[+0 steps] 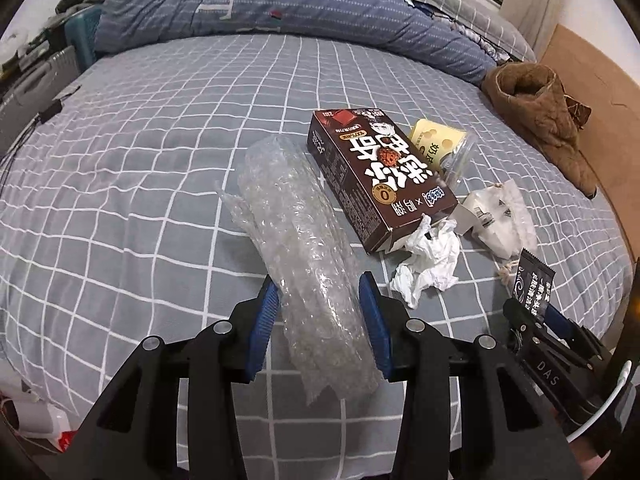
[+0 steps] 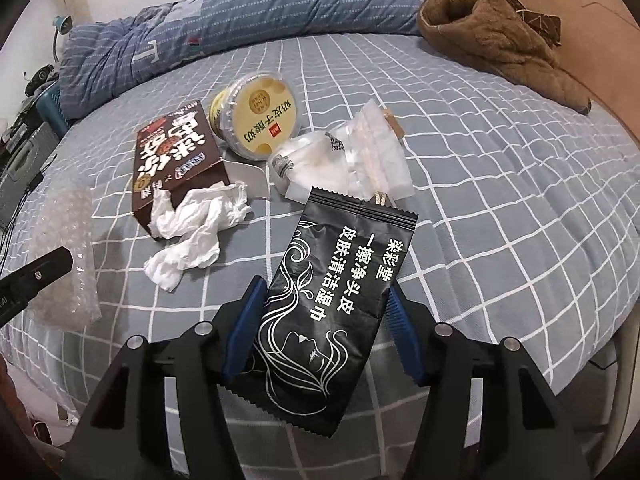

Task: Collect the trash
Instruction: 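Carry the bubble wrap in the left tool and black packet in the right tool over the bin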

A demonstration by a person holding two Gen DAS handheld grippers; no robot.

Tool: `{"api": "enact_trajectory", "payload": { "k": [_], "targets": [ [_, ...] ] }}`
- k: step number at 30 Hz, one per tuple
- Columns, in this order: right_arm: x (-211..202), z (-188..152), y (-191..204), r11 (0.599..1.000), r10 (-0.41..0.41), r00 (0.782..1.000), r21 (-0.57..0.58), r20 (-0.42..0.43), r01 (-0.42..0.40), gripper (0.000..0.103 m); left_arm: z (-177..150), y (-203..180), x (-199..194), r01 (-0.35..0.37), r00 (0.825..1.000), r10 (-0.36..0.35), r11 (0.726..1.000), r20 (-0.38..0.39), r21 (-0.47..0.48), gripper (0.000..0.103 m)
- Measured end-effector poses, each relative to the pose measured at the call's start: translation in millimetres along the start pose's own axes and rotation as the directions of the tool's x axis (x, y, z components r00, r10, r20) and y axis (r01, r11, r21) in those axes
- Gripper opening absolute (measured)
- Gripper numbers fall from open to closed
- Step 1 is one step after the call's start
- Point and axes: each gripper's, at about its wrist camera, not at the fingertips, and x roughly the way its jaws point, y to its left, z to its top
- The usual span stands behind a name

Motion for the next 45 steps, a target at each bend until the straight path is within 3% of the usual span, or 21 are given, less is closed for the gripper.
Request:
{"api": "enact_trajectory", "payload": {
  "k": [27, 45],
  "targets": [
    [-91.7, -24.0, 18.9, 0.995, 0.056, 0.996, -0.081, 0.069, -0.05, 0.057, -38.3, -6.5, -79.3, -0.022, 0.999, 0.02, 0.999, 0.042, 0.045, 0.041],
    [-137.3, -48.1, 30.4, 0.989, 0.077, 0.992, -0.13, 0.101, -0.064, 0.057, -74.0, -6.8, -110.9, -0.02, 0.999, 0.017, 0.998, 0.046, 0.063, 0.04]
  ]
}}
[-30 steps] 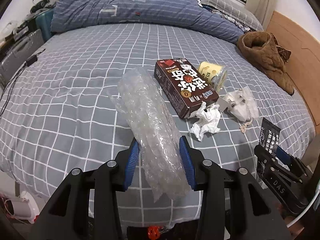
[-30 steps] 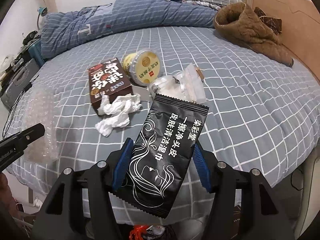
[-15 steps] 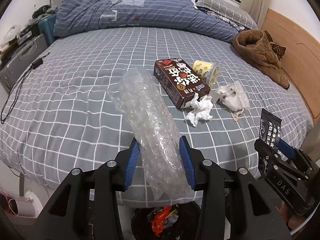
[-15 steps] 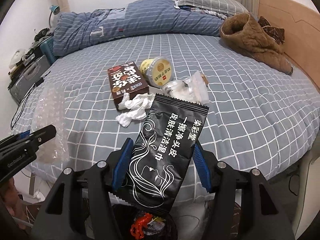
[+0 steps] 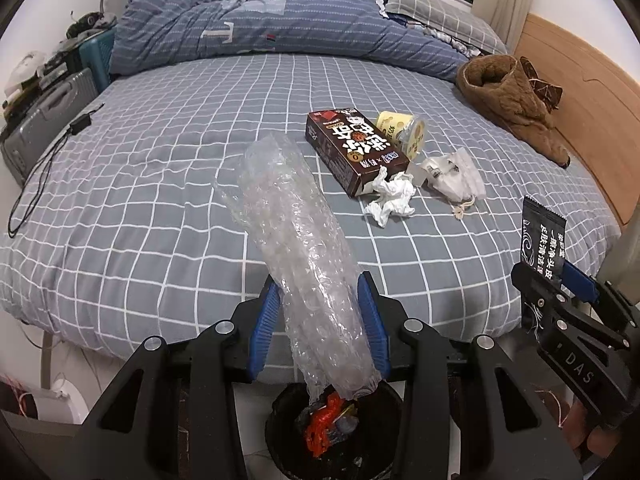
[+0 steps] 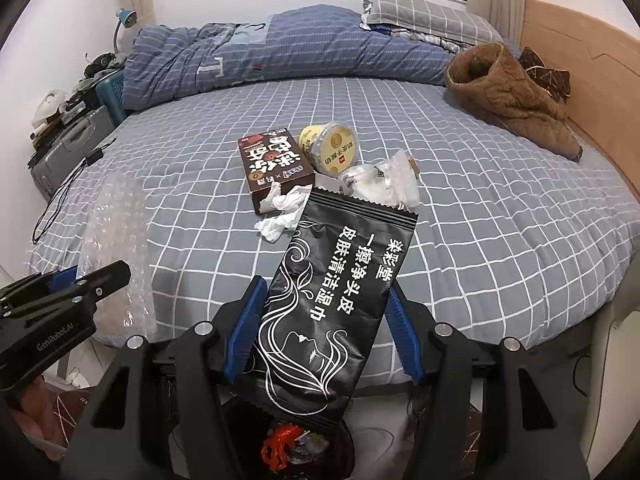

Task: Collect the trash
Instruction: 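Carry the bubble wrap in the left tool and black packet in the right tool over the bin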

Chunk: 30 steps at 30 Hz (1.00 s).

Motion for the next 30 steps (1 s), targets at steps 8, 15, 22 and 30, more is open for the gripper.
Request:
{"api": "enact_trajectory", "payload": {
  "k": [8, 15, 22, 30],
  "targets": [
    [-16.5, -9.2, 7.9, 1.0, 0.013, 1.0, -0.021, 0.013, -0.013, 0.057, -13.4, -1.0, -12.6, 0.0, 1.0, 0.0, 1.0, 0.003, 0.007, 0.04],
    [-30.3, -20.7, 14.0, 0.999, 0.02, 1.0, -0.039, 0.018, -0.019, 0.057, -28.3, -2.3, -27.8, -0.002, 1.0, 0.002, 1.0, 0.009, 0.012, 0.04],
    [-45.4, -38.1, 23.9, 0.997, 0.023, 1.0, -0.07, 0.017, -0.022, 0.057, -48.6, -4.2, -36.5, 0.005, 1.0, -0.005, 1.0, 0.002, 0.012, 0.04],
    [-55.8, -56.3, 28.5, 0.996, 0.03, 0.999, -0.08, 0.01, -0.03, 0.057, -74.3, -6.0, -41.7, 0.012, 1.0, -0.012, 1.0, -0.016, 0.015, 0.04]
  ]
}}
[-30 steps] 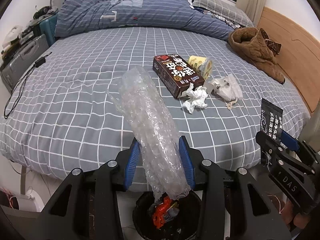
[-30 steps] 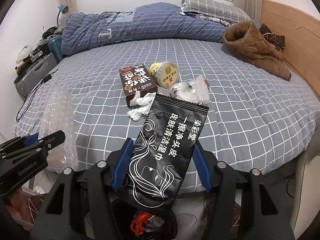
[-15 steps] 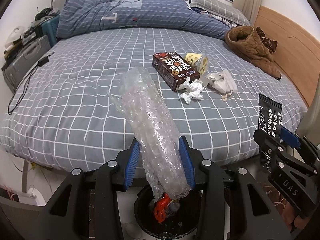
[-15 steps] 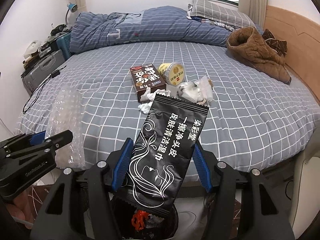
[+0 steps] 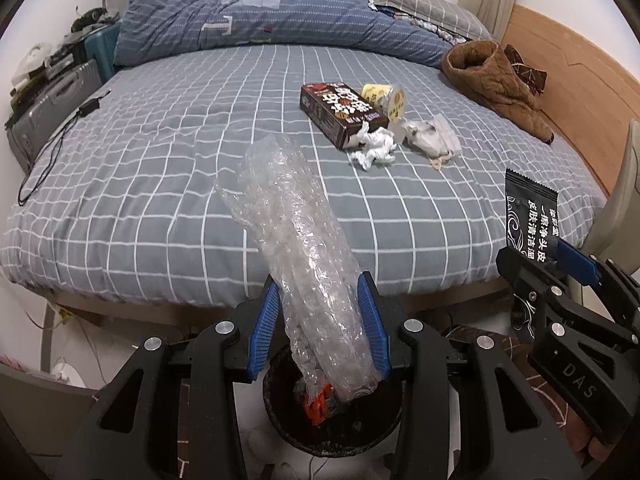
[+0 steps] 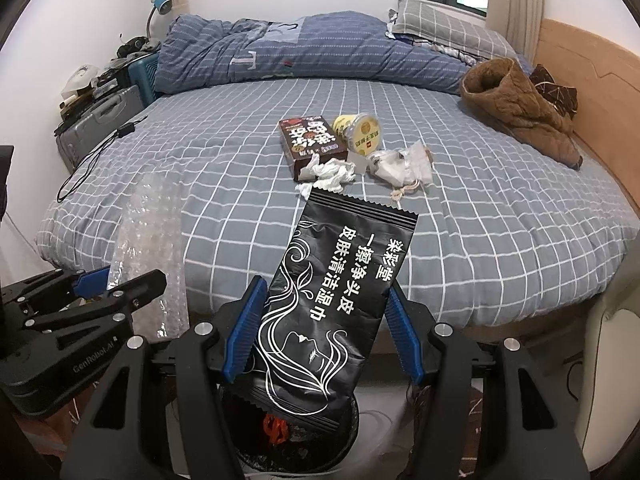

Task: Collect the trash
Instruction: 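Carry the bubble wrap in the left tool and black packet in the right tool over the bin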

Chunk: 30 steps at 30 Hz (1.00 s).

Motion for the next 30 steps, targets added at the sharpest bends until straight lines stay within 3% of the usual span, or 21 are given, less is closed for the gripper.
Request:
{"api": "enact_trajectory", "payload": {
  "k": [17, 30],
  "targets": [
    [4.0, -46.8, 9.2, 0.999, 0.004, 0.998, -0.036, -0.057, -0.006, 0.057, -53.2, -7.3, 4.7, 0.01, 0.998, -0.009, 1.0, -0.057, 0.02, 0.04],
    [24.5, -85.3, 16.6, 0.999, 0.013, 0.992, -0.034, -0.124, -0.017, 0.057, -88.8, -1.6, 32.2, 0.011, 0.992, -0.01, 1.0, -0.128, 0.009, 0.04]
  ]
}}
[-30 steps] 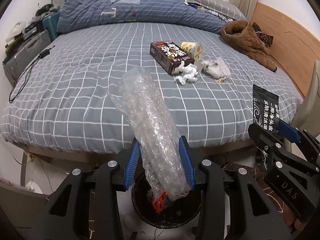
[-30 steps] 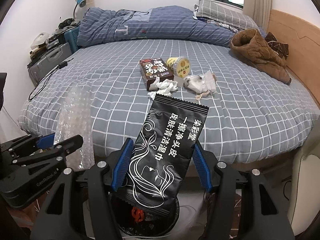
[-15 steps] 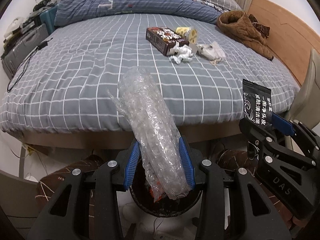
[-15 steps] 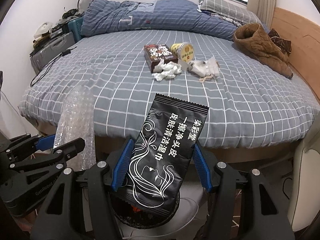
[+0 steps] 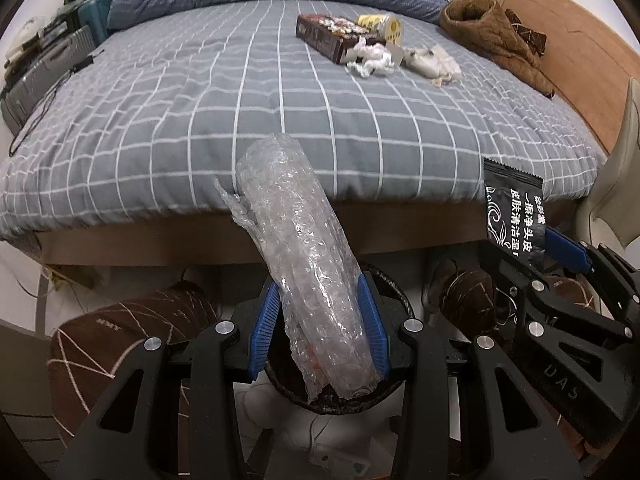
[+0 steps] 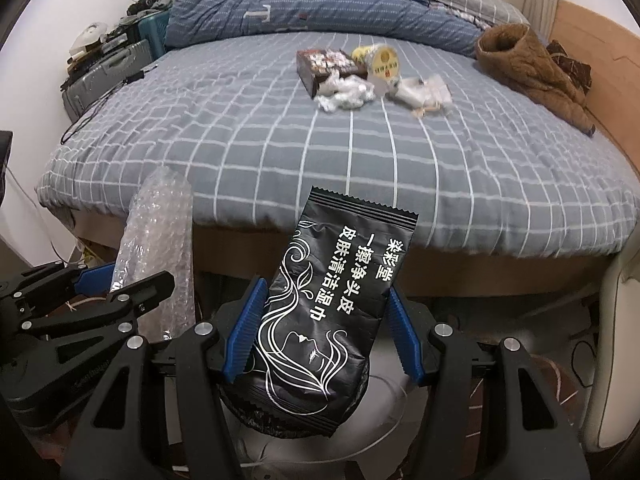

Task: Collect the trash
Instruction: 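Carry the bubble wrap in the left tool and black packet in the right tool over the bin, then open the left tool to drop the bubble wrap while the right tool drops the black packet into the bin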

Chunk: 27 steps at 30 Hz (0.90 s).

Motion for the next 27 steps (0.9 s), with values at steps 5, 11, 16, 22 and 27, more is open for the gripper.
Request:
{"api": "enact_trajectory", "payload": {
  "k": [5, 11, 16, 22, 27],
  "targets": [
    [17.7, -17.2, -3.6, 1.0, 0.002, 0.999, 0.014, -0.047, -0.001, 0.057, -10.9, -2.3, 15.1, -0.003, 1.0, 0.003, 1.0, -0.024, 0.002, 0.04],
    [34.2, -29.2, -9.7, 1.0, -0.001, 0.996, 0.026, -0.087, 0.003, 0.057, -21.3, -2.1, 39.4, -0.009, 0.997, 0.009, 1.0, -0.076, -0.001, 0.04],
    [45.9, -33.6, -21.4, 0.999, -0.012, 0.993, 0.042, -0.115, 0.017, 0.057, -26.4, -10.6, 60.3, 0.005, 0.993, -0.004, 1.0, -0.115, 0.011, 0.04],
    [57.1, -38.1, -37.8, 0.997, -0.022, 0.99, 0.076, -0.142, 0.033, 0.057, -29.7, -23.0, 89.3, 0.016, 0.986, -0.01, 0.999, -0.166, 0.038, 0.04],
    [61.8, -41.8, -49.2, 0.994, -0.041, 0.987, 0.095, -0.158, 0.056, 0.057, -31.4, -33.4, 108.3, 0.031, 0.98, -0.019, 0.998, -0.2, 0.058, 0.04]
  ]
}}
